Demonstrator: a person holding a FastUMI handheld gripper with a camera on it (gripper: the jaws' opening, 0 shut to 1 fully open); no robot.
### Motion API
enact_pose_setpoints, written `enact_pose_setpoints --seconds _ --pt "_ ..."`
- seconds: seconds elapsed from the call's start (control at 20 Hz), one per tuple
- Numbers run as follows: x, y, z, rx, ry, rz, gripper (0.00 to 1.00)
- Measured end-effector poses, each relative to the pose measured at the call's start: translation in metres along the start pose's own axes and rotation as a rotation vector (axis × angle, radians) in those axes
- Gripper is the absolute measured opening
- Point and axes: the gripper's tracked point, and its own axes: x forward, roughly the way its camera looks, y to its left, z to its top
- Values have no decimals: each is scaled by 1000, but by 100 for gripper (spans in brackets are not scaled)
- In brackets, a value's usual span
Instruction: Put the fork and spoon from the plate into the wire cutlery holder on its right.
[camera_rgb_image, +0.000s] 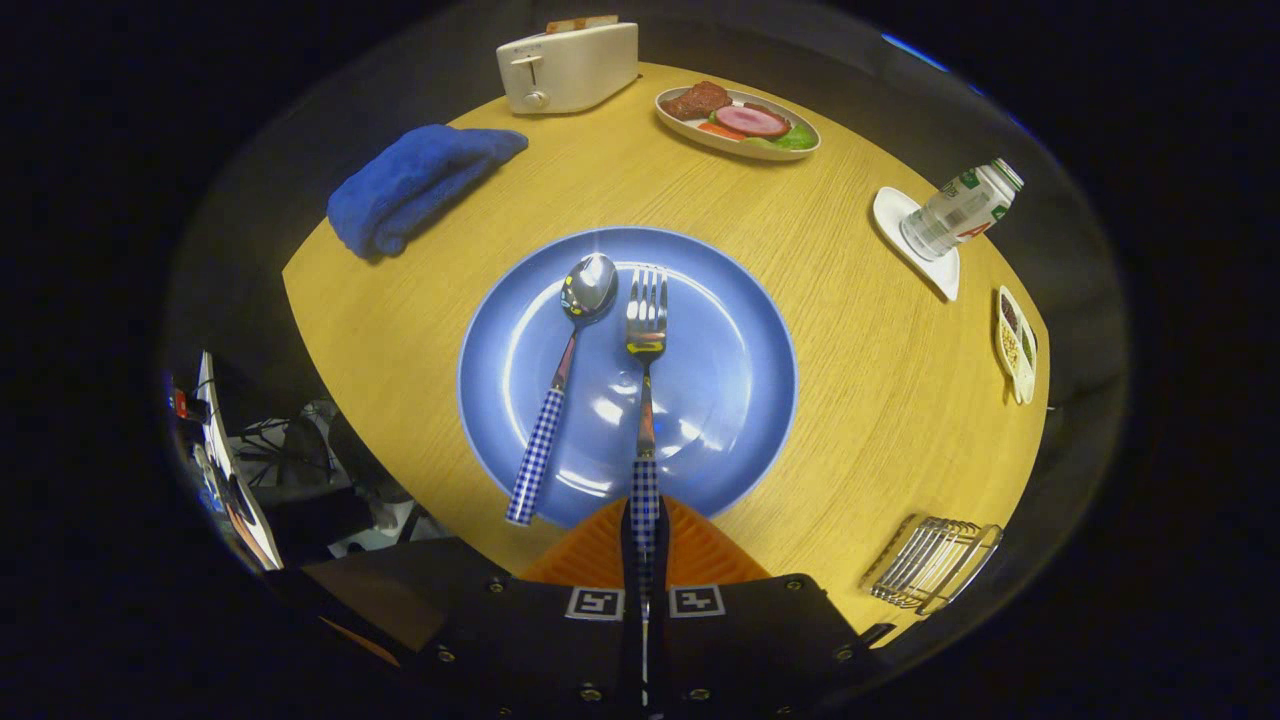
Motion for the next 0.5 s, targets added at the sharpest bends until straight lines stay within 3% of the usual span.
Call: enact_pose_setpoints --seconds 0.5 --pt "-78 -69 -82 -23 177 -48 2"
